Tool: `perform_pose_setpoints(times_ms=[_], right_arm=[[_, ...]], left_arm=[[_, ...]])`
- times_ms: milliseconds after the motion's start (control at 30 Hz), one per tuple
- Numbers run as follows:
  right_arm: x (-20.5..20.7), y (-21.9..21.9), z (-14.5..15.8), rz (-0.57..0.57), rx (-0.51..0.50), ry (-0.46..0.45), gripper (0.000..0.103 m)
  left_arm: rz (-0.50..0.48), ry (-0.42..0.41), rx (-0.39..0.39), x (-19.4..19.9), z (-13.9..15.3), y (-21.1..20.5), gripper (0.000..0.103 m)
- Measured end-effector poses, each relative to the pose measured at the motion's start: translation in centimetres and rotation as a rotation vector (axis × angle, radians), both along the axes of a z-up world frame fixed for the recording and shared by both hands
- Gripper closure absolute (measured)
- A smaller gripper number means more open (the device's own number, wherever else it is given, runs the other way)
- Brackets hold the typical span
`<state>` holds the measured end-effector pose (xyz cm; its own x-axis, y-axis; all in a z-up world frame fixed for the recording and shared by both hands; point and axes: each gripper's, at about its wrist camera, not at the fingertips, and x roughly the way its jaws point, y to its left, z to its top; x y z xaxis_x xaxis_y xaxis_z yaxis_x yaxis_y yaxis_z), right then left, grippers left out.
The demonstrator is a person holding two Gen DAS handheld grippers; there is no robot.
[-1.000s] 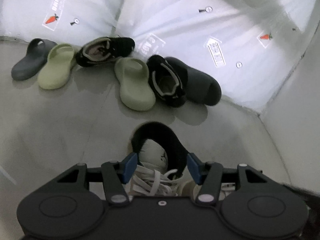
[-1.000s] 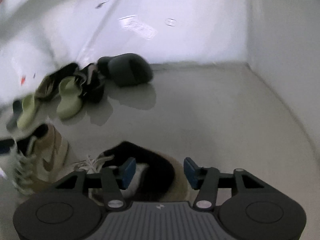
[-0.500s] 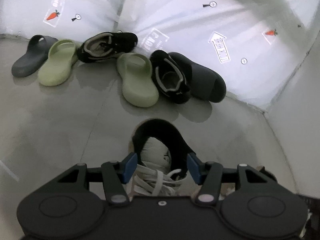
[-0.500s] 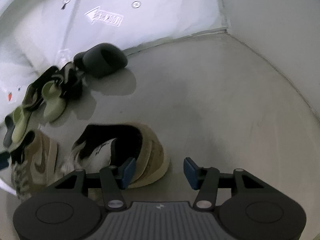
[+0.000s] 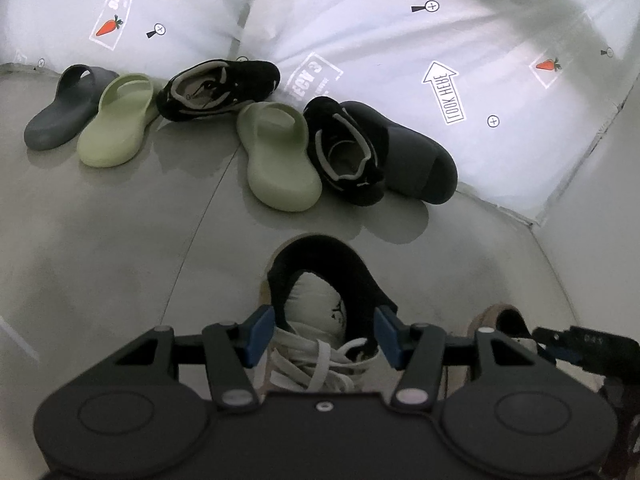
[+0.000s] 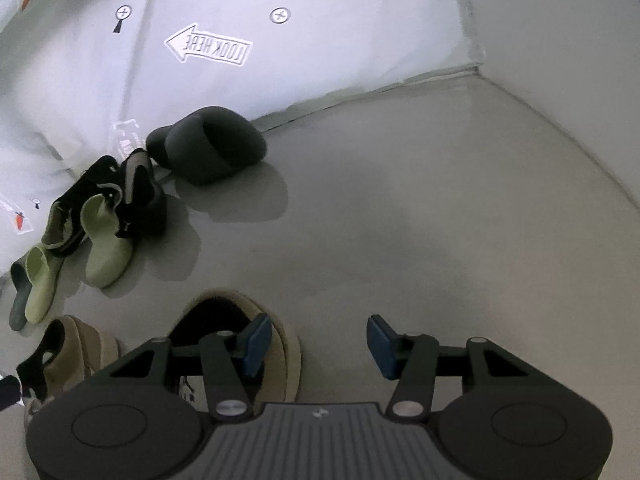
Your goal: Organize scattered shoes
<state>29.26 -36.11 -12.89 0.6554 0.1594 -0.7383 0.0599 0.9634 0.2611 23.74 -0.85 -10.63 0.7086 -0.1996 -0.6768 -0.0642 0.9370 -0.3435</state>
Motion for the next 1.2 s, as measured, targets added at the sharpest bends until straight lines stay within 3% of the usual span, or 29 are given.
perform_pose_setpoints(times_ms=[200, 333, 433, 667, 933, 1000, 1200], right_arm=[[-0.8, 1.4, 0.5, 0.016, -0.024, -0.069, 0.046], [-3.1, 2.2, 1.5, 0.074, -0.011, -0.155, 0.016], [-5.1, 3.9, 1.2, 0.147, -0.022, -0.166, 0.009], [-5.7, 6.7, -1.8, 0.192, -0.05, -0.065, 0.007], [-3.5, 8.3, -3.9, 0.166, -0.121, -0.016, 0.008], [-3.0, 8.7, -4.9, 0.163, -0.162, 0.035, 0.01], [-3.1, 8.2, -5.2, 0.178, -0.117, 0.027, 0.019]], left_arm=[[-0.005, -0.004, 0.002, 0.1, 0.1, 0.0, 0.047], [-0.006, -0.006, -0.003, -0.1, 0.1, 0.1, 0.047], [-0.021, -0.003, -0.005, -0.2, 0.0, -0.1, 0.047], [-0.087, -0.003, 0.013, -1.3, 0.3, -0.3, 0.047], [-0.056, -0.025, 0.015, -1.3, 0.7, 0.7, 0.047], [-0.044, -0.03, 0.01, -1.2, 0.7, 0.9, 0.047], [-0.021, -0.041, -0.009, -1.3, 0.7, 0.9, 0.047]])
